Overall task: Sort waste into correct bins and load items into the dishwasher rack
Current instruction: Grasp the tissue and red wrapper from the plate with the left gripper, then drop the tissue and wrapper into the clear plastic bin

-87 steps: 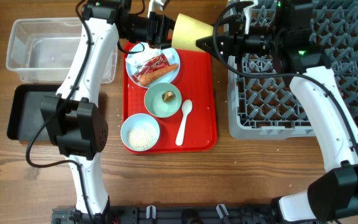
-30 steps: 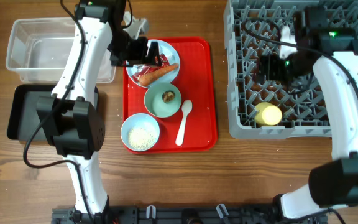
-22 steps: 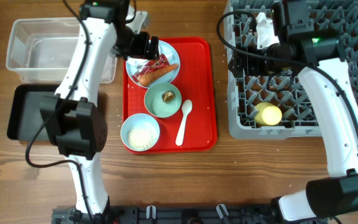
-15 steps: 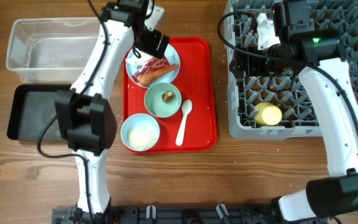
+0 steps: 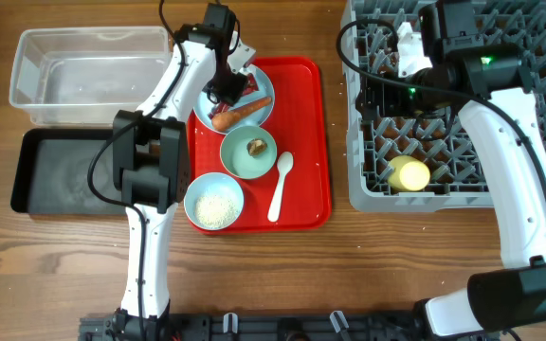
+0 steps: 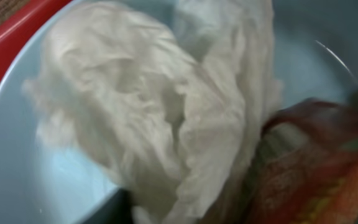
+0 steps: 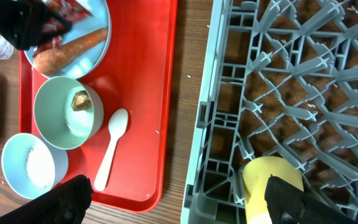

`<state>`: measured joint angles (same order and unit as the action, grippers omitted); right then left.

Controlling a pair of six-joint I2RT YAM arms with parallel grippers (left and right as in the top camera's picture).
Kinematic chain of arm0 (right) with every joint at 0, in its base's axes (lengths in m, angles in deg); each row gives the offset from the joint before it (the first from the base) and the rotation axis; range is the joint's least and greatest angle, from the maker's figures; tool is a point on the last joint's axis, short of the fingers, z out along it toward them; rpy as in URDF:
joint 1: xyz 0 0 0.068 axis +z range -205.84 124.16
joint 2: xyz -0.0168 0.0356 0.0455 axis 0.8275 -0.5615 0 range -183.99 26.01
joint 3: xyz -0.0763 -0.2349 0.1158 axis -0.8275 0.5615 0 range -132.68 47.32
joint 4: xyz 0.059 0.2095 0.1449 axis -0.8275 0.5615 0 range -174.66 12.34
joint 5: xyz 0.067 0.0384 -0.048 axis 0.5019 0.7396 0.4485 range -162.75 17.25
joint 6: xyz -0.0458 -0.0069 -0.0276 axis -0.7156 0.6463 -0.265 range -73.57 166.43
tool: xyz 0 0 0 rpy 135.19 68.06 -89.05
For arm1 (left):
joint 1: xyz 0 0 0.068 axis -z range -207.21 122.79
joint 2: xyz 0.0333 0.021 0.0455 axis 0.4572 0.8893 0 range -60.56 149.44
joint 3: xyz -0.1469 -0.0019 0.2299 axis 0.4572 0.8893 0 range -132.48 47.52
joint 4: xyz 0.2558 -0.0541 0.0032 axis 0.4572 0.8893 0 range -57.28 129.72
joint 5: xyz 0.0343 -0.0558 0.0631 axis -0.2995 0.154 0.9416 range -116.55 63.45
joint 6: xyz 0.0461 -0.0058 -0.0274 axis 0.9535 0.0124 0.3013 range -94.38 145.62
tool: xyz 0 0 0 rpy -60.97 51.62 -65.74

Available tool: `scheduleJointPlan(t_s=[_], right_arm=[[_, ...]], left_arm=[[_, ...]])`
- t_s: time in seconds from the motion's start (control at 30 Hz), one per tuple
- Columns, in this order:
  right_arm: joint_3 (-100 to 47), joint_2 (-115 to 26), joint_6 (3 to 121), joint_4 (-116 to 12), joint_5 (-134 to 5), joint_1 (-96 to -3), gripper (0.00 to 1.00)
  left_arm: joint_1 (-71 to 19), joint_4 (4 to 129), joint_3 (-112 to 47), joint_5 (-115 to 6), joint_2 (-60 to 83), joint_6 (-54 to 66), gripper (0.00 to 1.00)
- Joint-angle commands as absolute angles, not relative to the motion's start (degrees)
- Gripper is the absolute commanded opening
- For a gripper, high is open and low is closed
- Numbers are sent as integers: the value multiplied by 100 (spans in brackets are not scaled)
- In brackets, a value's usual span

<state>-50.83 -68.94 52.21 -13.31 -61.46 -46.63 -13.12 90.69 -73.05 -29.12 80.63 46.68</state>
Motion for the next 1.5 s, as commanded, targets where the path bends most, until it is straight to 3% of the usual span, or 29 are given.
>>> scheduleJointPlan(t_s=[0.0,0.4,0.6,0.73,0.77,0.83,0.9,0.93,1.03,1.23,1.33,1.47], right_arm=[[-5157,-6890,5206,-1324,-6284,-4687,92],[-5157,-6890,5121,-1364,-6280,-4706,92],[-5157,-6894,5171,-1407,-6223,-4669,92],[-5157,-6903,5246,-1460,-6216,-4669,92],[-5157,-6903,5243,-1455,-6216,-4669,92],[-5157,-6903,5246,-1451,-6214,-4669,92],[-5157,-6903,5261,-1455,-6214,-4669,92],[-5157,-6903,5259,-1455,-6216,-4669,92],[-5157,-6903,5259,-1455,-6214,-4669,92],[-5157,-6903,5252,-1458,-6218,-4669,92],[-5157,-6903,5252,-1497,-6216,-4669,92],[-5157,-6903,5254,-1499,-6216,-4669,92]], left_arm=[[-1356,9071,-7310,-2993,8367,4458,4],[-1585,10363,-8658,-3013,6880,3031,4],[-2514,10840,-8708,-2984,6085,2815,4],[-3247,10267,-8350,-2973,6432,2812,4],[-3384,10016,-8245,-2973,6574,2812,8],[-3568,9675,-8103,-2975,6876,2812,36],[-3636,9633,-8103,-2975,7119,2812,57],[-3638,9644,-8103,-2973,7237,2815,74],[-3603,9677,-8103,-2973,7320,2815,97],[-3439,9775,-8217,-3054,6907,2884,100],[-3043,10155,-8273,-3703,6371,3796,94],[-2086,10625,-8232,-3804,6170,4653,100]])
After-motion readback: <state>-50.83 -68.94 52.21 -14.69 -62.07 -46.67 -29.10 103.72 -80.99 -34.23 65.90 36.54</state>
